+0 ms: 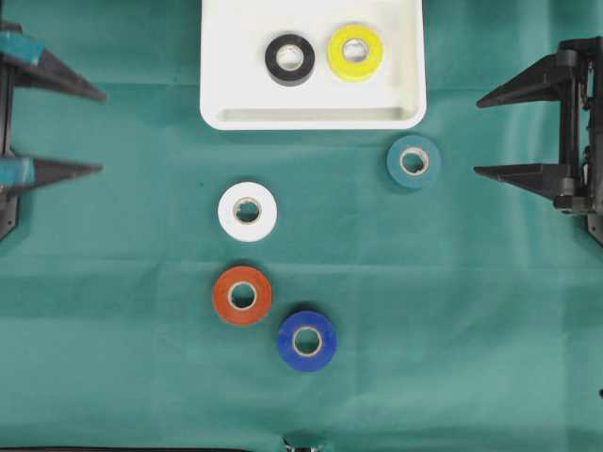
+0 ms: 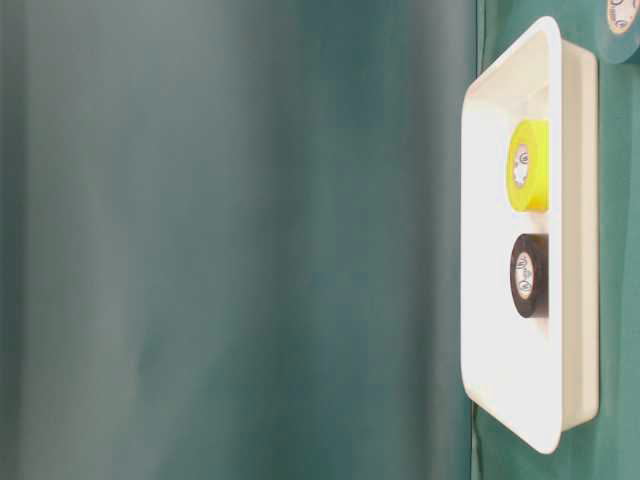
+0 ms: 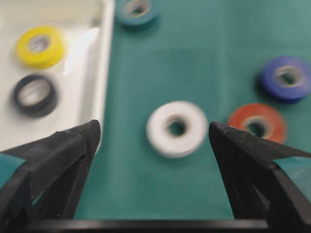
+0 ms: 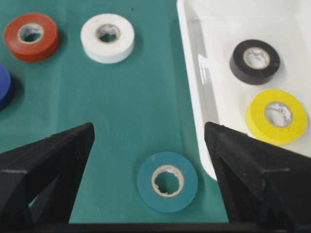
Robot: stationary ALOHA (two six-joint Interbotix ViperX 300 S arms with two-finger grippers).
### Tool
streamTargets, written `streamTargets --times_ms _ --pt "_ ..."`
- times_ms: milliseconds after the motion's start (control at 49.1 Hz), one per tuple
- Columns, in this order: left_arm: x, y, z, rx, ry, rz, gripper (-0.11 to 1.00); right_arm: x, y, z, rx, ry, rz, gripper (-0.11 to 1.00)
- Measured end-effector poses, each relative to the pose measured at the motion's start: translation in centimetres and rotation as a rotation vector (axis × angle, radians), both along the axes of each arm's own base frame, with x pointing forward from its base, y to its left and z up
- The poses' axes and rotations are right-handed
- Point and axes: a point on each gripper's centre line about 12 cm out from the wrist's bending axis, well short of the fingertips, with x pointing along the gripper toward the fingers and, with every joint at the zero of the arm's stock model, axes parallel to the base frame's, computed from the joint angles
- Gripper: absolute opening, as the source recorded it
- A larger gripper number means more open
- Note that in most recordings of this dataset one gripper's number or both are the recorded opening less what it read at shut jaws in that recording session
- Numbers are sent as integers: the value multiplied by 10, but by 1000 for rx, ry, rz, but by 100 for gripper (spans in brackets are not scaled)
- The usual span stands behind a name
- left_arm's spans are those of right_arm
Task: Pick up the tape from a random location and place it into the white case.
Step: 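Move the left gripper open toward the white tape roll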
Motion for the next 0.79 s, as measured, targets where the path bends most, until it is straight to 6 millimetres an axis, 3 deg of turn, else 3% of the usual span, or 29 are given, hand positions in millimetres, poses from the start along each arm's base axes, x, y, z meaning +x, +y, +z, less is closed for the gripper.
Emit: streamTargets --times_ms 366,794 --pt "5 -39 6 -51 -71 -168 98 0 0 1 0 -8 1 90" --pt "21 -37 2 -44 -89 -147 98 0 0 1 0 -8 1 89"
